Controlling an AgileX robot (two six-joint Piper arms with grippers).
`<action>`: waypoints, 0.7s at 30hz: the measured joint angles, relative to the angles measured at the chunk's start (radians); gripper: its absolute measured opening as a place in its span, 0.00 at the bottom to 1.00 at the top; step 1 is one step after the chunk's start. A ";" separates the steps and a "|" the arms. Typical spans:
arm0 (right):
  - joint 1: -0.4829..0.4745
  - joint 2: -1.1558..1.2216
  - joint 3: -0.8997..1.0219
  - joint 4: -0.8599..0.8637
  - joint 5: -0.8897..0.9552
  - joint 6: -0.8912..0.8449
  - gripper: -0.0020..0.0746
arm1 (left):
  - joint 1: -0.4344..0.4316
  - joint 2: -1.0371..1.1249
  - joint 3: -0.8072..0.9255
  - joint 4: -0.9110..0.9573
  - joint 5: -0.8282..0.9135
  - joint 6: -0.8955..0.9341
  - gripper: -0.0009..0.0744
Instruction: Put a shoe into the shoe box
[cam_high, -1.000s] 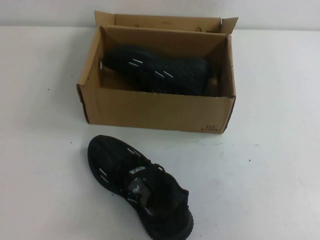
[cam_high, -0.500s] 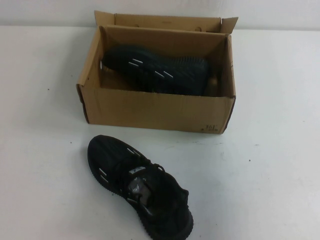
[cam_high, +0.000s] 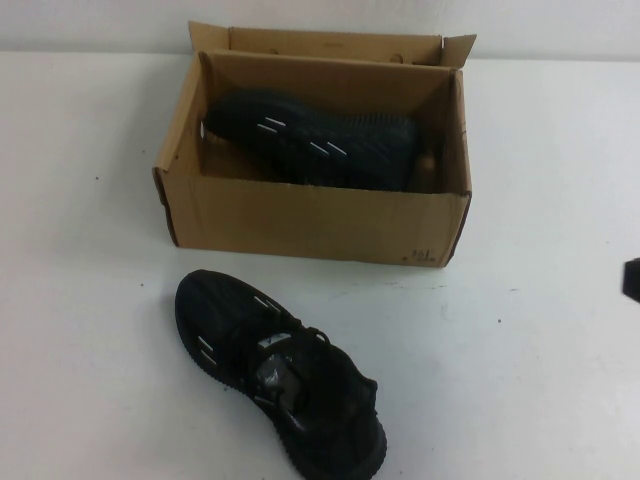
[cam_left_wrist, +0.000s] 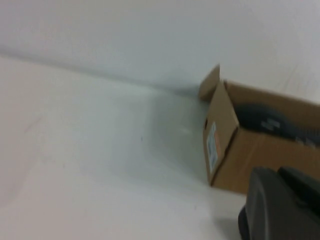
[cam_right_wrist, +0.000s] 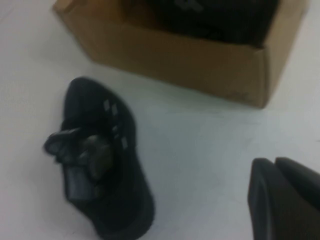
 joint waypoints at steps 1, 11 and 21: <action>0.011 0.040 -0.022 0.036 0.040 -0.046 0.00 | 0.000 0.028 -0.009 -0.025 0.039 0.023 0.01; 0.356 0.356 -0.146 0.072 0.021 -0.133 0.00 | 0.000 0.359 -0.193 -0.187 0.270 0.259 0.01; 0.773 0.669 -0.380 -0.214 -0.036 0.012 0.23 | 0.000 0.473 -0.274 -0.193 0.359 0.268 0.01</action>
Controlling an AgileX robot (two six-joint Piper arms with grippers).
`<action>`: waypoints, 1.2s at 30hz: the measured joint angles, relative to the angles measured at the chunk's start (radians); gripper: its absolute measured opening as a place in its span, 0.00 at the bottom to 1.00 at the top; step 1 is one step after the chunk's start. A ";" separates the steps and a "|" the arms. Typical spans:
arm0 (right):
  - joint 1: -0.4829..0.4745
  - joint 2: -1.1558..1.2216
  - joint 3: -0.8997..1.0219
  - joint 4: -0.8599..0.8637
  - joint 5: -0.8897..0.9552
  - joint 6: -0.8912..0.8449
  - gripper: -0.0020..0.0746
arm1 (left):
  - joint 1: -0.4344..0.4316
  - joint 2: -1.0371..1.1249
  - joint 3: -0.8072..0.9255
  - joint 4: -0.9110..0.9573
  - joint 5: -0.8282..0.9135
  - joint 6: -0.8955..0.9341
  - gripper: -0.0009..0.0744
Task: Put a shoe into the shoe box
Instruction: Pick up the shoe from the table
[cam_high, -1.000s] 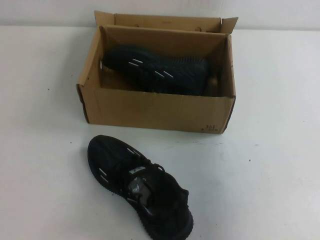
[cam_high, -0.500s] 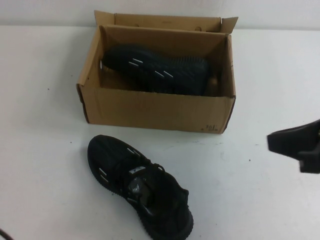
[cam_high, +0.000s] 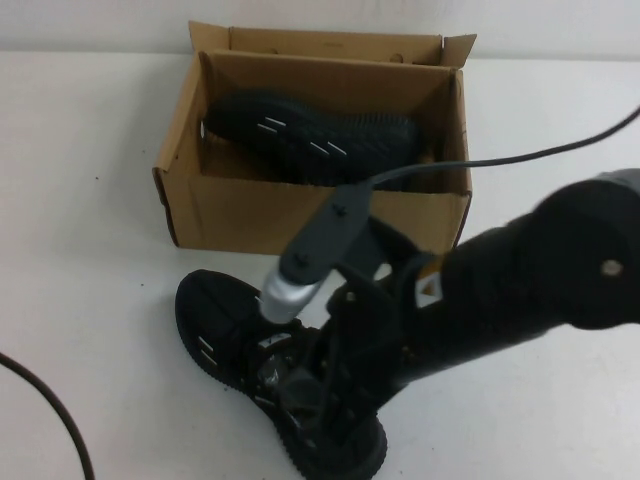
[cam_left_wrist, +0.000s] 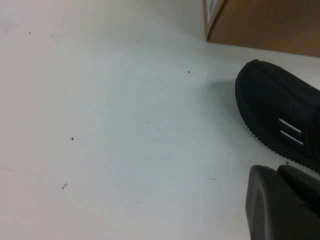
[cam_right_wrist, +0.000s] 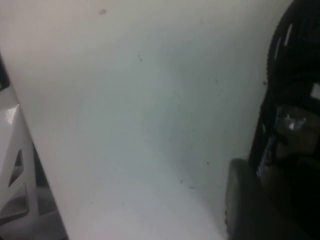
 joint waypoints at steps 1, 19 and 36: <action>0.013 0.034 -0.027 -0.010 0.004 0.006 0.28 | 0.000 0.000 0.000 0.000 0.002 0.000 0.01; 0.030 0.434 -0.145 -0.080 -0.122 0.098 0.24 | 0.000 0.000 0.000 0.000 0.027 0.000 0.01; 0.033 0.183 -0.148 -0.231 0.049 -0.047 0.02 | 0.000 0.033 0.000 -0.322 0.078 0.150 0.01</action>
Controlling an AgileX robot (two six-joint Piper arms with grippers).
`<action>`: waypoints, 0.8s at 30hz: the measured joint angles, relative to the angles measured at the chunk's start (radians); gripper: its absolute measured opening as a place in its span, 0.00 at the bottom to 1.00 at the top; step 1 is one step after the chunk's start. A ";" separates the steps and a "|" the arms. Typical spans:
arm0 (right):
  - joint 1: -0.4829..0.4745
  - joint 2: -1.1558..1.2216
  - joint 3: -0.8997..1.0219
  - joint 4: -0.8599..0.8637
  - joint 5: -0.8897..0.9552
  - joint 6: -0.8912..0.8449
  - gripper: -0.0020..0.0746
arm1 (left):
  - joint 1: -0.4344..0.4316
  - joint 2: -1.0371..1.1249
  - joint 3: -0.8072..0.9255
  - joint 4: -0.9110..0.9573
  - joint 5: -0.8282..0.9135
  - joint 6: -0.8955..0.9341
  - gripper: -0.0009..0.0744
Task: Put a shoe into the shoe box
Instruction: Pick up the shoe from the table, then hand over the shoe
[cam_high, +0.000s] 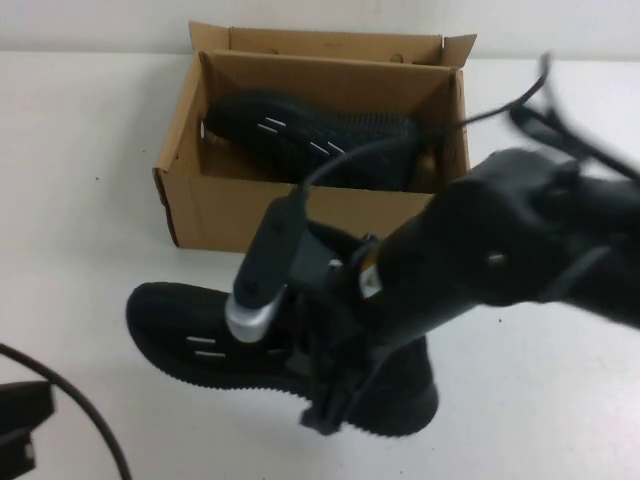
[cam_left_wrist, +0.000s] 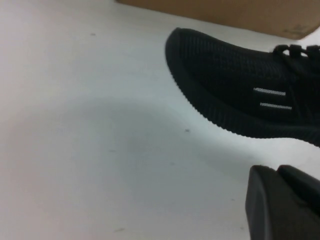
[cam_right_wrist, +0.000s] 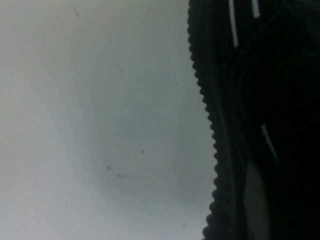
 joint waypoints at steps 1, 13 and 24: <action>0.000 -0.032 0.000 -0.003 0.020 -0.026 0.02 | 0.000 0.010 -0.002 -0.050 0.002 0.029 0.01; 0.000 -0.288 0.000 -0.170 0.208 -0.082 0.02 | 0.000 0.244 -0.002 -0.661 0.034 0.346 0.01; 0.000 -0.335 0.000 -0.203 0.288 -0.055 0.02 | 0.000 0.323 -0.002 -0.885 -0.001 0.416 0.09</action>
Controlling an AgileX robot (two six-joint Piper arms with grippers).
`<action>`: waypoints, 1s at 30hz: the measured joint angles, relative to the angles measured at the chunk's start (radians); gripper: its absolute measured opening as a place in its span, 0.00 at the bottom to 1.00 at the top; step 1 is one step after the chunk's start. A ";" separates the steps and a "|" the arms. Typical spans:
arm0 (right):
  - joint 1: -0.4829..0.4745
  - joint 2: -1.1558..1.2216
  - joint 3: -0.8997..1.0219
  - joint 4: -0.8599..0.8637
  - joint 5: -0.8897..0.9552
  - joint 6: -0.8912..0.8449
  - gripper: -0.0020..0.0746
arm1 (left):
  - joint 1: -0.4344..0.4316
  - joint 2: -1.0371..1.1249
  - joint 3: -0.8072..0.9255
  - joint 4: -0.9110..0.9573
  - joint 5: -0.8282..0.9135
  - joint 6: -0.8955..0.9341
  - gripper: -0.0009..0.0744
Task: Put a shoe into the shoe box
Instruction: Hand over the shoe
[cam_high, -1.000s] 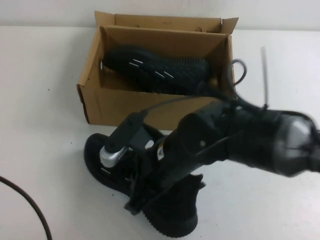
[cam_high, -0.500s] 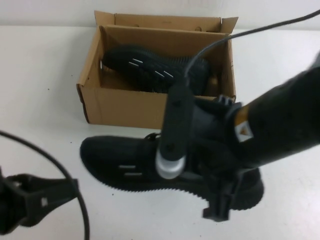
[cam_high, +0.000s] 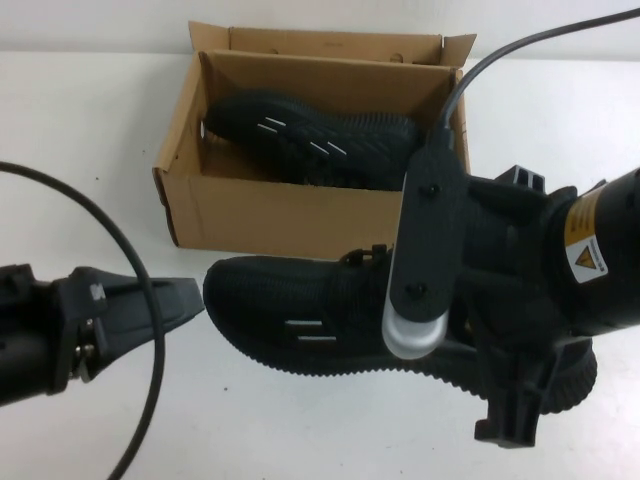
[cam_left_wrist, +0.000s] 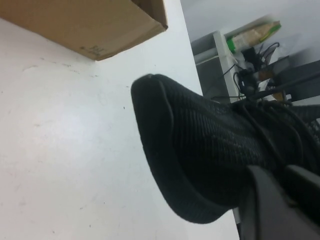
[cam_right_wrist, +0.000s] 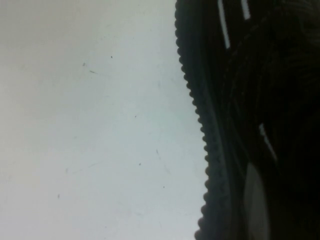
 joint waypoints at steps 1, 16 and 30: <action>0.000 0.000 0.000 0.000 0.002 0.000 0.02 | 0.000 0.001 0.000 -0.002 0.000 0.000 0.14; 0.000 0.000 0.000 -0.002 -0.038 0.000 0.02 | 0.000 0.192 0.000 -0.082 -0.028 -0.031 0.86; 0.000 0.000 0.000 0.024 -0.054 -0.006 0.02 | 0.000 0.473 -0.019 -0.350 0.216 0.180 0.64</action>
